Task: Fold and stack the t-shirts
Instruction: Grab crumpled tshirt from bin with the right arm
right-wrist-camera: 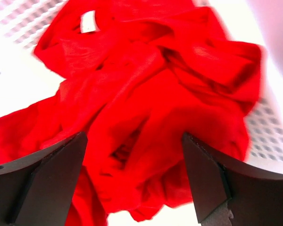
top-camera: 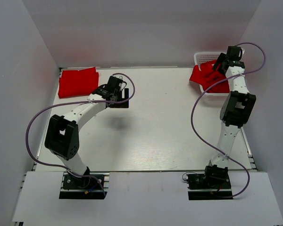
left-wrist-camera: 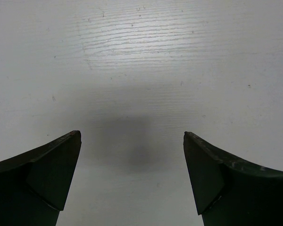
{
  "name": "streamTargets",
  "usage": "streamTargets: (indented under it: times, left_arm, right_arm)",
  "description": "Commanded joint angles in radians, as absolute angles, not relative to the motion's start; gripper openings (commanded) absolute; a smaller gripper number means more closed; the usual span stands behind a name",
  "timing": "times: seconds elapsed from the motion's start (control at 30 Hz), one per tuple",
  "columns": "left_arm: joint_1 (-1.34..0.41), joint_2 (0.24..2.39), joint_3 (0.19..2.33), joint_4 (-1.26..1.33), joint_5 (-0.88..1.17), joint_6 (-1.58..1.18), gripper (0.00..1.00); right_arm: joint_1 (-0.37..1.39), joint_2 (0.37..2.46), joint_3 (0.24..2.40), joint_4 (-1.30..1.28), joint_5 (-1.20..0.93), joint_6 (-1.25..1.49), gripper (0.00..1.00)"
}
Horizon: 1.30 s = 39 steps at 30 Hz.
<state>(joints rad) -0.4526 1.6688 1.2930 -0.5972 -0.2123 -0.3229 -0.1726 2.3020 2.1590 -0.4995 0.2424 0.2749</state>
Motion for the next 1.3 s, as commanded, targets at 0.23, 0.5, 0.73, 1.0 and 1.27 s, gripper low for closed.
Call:
streamTargets:
  times: [0.23, 0.5, 0.73, 1.0, 1.27]
  left_arm:
    - [-0.448, 1.658, 1.336, -0.592, -0.186, -0.316, 1.0]
    - [-0.448, 1.629, 1.316, -0.61, -0.213, -0.325, 1.0]
    - [-0.448, 1.608, 1.307, -0.589, -0.213, -0.325, 1.0]
    - [-0.448, 1.617, 1.298, -0.561, -0.192, -0.325, 1.0]
    - [-0.448, 1.617, 1.298, -0.531, -0.181, -0.307, 1.0]
  right_arm:
    - [-0.179, 2.342, 2.164, -0.443, 0.118, 0.278, 0.82]
    - [-0.186, 2.382, 2.152, -0.443, 0.087, 0.317, 0.74]
    - [-0.183, 2.355, 2.18, -0.422, 0.063, 0.33, 0.0]
    - [-0.186, 2.203, 2.167, -0.365, 0.176, 0.284, 0.0]
    - [-0.183, 2.071, 2.187, -0.342, 0.199, 0.224, 0.0]
